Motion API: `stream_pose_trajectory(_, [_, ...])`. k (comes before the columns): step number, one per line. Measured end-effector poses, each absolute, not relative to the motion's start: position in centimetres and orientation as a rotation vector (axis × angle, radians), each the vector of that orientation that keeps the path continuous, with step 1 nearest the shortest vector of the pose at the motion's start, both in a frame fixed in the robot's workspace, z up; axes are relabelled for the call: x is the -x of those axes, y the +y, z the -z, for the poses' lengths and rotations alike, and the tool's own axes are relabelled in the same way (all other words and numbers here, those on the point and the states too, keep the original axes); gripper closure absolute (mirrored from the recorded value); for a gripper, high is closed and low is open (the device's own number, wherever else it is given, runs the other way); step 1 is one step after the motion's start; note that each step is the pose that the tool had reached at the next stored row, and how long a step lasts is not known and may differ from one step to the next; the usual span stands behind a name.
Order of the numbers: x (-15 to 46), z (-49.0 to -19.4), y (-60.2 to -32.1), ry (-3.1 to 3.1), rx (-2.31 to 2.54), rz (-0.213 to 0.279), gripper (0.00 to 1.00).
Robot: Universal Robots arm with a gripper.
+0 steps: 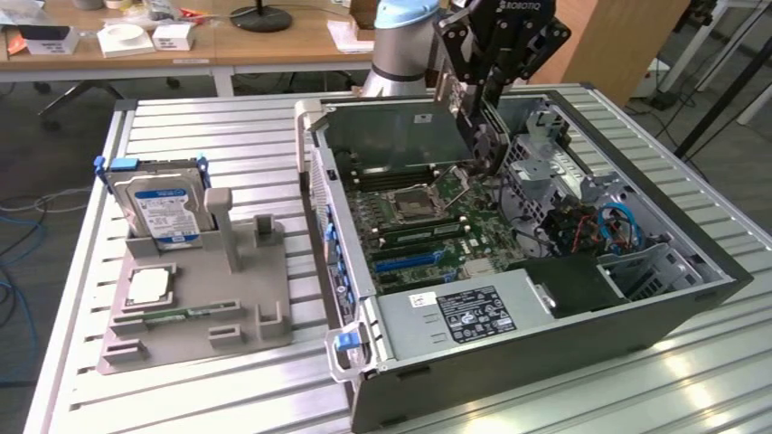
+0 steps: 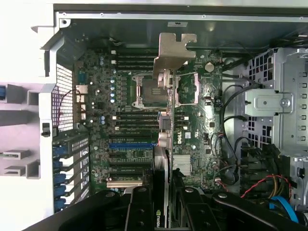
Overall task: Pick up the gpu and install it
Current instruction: 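Pick up the gpu and move the gpu toward the slot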
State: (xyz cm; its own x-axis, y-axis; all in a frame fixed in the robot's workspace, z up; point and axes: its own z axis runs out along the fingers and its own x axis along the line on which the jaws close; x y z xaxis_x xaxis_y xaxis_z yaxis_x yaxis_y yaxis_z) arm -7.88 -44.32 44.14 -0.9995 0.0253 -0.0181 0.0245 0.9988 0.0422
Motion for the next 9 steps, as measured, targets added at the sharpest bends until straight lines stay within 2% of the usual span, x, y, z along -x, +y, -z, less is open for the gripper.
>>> stream_pose_trajectory(9, [7.77, -44.12, -44.31, 3.123, -0.012, -0.066, 0.74])
